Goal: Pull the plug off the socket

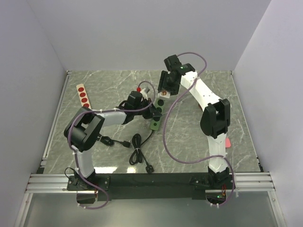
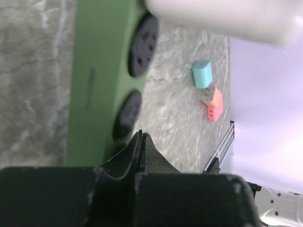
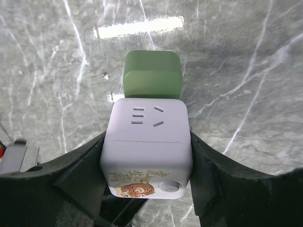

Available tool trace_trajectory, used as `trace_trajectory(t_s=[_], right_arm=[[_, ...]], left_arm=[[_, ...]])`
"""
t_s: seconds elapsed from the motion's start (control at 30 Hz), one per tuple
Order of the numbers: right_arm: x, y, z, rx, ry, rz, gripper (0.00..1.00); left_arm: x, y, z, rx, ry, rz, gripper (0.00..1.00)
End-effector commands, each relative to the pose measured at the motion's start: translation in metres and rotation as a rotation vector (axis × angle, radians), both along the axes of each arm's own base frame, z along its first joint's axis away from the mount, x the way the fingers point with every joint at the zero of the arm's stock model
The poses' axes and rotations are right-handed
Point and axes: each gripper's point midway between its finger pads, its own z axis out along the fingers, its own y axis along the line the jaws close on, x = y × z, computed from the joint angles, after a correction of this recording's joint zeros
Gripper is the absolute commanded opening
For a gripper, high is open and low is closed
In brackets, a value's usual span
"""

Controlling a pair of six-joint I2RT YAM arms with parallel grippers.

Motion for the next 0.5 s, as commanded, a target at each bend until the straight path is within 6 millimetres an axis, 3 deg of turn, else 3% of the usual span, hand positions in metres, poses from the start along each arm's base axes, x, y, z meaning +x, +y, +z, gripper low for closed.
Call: trace_trajectory(t_s=[0.0, 0.33, 0.43, 0.47], right_arm=[[0.012, -0.011, 0.069, 0.045, -0.168, -0.012, 0.0], [0.007, -0.011, 0.06, 0.038, -0.148, -0.001, 0.0], [0.006, -0.01, 0.061, 0.042, -0.148, 0.005, 0.0], [0.005, -0.007, 0.06, 0.042, -0.146, 0.011, 0.0]], left_arm=[[-0.005, 0.004, 0.027, 0.041, -0.076, 0.014, 0.01], [-0.008, -0.021, 0.099, -0.08, -0.215, -0.063, 0.01], [-0.002, -0.025, 0.078, -0.052, -0.184, -0.063, 0.01], [0.002, -0.025, 0.056, -0.025, -0.153, -0.061, 0.01]])
